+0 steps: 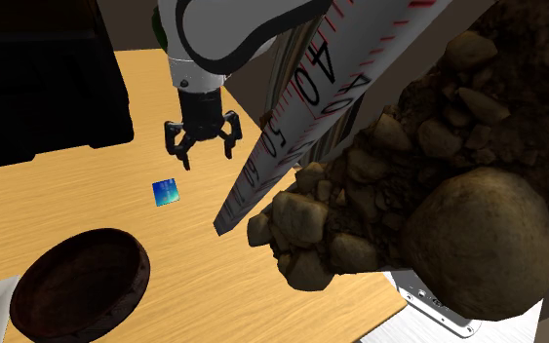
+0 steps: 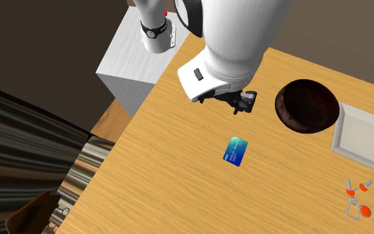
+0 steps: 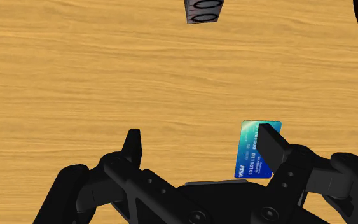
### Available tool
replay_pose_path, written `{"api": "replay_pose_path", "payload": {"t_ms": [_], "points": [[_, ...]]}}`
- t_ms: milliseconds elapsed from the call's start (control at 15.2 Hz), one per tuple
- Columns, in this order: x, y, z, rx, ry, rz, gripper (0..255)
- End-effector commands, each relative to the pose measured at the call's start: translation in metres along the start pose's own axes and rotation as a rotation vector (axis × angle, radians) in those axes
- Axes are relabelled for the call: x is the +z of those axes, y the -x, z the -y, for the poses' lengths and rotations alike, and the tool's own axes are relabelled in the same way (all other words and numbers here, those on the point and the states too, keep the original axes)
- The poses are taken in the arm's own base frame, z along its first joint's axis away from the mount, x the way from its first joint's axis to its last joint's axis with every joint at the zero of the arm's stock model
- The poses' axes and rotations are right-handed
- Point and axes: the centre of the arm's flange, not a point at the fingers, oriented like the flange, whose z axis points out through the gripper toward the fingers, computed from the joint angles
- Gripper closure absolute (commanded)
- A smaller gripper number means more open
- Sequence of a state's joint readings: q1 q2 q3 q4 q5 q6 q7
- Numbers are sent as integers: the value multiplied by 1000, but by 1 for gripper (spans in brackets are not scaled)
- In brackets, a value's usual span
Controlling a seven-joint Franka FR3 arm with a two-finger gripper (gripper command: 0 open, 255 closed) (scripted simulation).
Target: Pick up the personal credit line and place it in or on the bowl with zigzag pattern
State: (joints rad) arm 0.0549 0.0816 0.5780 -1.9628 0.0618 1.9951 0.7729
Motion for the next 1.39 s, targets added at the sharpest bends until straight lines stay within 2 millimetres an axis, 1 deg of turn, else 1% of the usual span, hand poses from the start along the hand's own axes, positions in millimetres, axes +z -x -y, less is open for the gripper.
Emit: {"api": "replay_pose_path", "payload": {"t_ms": [0, 462, 528, 924, 990, 1320], "points": [[14, -10, 22, 24, 1, 10, 0], [60, -47, 96, 97, 5, 45, 0], [61, -47, 97, 98, 5, 45, 0], [92, -46, 97, 98, 5, 45, 0], [101, -46, 97, 98, 5, 45, 0], [101, -46, 97, 98, 5, 45, 0]]}}
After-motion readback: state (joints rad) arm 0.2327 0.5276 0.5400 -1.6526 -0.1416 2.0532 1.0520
